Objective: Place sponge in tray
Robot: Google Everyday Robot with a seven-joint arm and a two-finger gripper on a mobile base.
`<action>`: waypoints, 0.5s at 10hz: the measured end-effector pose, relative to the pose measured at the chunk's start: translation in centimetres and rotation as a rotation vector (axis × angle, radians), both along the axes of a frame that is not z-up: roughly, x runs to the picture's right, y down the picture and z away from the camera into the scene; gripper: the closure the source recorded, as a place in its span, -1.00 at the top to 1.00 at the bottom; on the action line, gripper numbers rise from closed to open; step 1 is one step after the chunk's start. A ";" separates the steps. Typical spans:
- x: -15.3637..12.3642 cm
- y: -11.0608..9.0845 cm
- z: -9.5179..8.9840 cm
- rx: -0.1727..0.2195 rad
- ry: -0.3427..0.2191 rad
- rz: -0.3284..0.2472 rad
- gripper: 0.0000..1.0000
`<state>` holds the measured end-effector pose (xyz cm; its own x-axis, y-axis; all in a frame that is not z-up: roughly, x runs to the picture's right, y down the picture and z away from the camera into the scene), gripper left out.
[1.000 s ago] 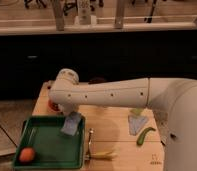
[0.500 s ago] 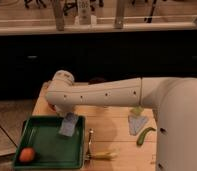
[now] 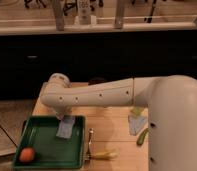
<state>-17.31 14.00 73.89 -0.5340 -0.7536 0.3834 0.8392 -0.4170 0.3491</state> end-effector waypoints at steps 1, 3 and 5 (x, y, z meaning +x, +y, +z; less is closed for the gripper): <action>-0.2 0.3 0.3 -0.004 -0.007 -0.008 -0.98; -1.0 0.9 0.5 -0.011 -0.024 -0.027 -0.87; -1.3 1.6 0.8 -0.018 -0.035 -0.043 -0.84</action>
<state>-18.59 15.59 74.71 -0.5790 -0.7229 0.3770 0.8077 -0.4456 0.3861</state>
